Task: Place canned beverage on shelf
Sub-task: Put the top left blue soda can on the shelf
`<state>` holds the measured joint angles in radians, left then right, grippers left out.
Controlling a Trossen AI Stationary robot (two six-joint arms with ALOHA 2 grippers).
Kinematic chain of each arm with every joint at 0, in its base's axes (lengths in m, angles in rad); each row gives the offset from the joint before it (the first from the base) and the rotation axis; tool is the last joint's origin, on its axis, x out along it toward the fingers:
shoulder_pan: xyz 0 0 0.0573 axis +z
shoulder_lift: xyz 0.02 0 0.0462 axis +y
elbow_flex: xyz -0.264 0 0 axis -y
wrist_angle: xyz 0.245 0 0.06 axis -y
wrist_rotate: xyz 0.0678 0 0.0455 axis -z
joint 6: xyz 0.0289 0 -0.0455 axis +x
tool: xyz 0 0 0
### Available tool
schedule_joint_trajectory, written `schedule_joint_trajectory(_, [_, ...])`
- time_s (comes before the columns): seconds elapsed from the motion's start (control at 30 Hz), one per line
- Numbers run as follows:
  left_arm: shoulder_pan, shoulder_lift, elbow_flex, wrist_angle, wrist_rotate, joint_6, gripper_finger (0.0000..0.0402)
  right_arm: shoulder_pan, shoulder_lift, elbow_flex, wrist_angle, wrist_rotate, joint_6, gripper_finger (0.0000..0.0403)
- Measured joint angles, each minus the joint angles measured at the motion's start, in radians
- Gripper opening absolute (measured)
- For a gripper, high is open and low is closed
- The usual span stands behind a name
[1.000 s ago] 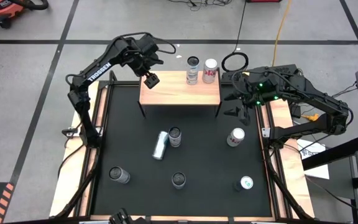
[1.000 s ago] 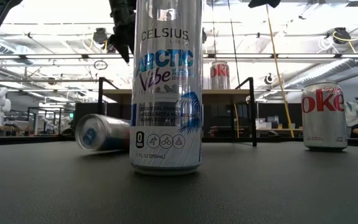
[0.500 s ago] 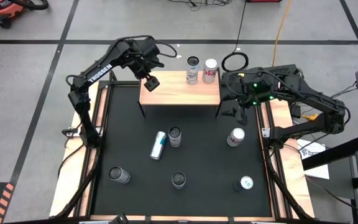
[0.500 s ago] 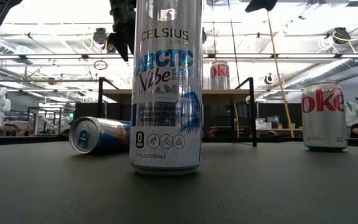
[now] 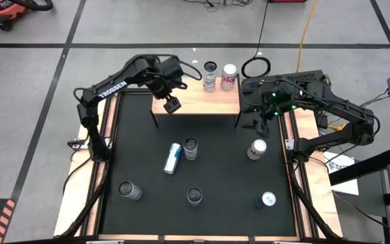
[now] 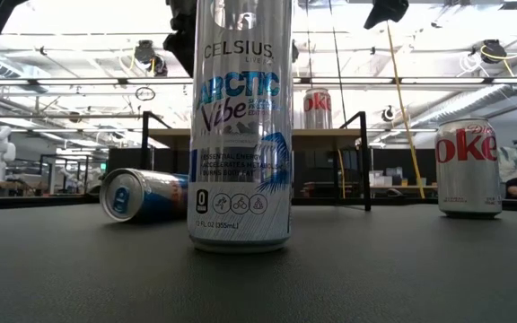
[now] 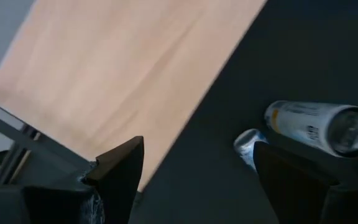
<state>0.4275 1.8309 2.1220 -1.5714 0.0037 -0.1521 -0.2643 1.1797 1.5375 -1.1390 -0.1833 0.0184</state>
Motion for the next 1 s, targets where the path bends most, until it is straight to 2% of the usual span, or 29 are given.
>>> schedule_joint_trajectory(1.0, [-0.39, -0.001, 0.0, 0.0, -0.035, -0.427, 0.0304, 0.0, 0.0, 0.0, -0.026, 0.0, 0.017, 0.0281])
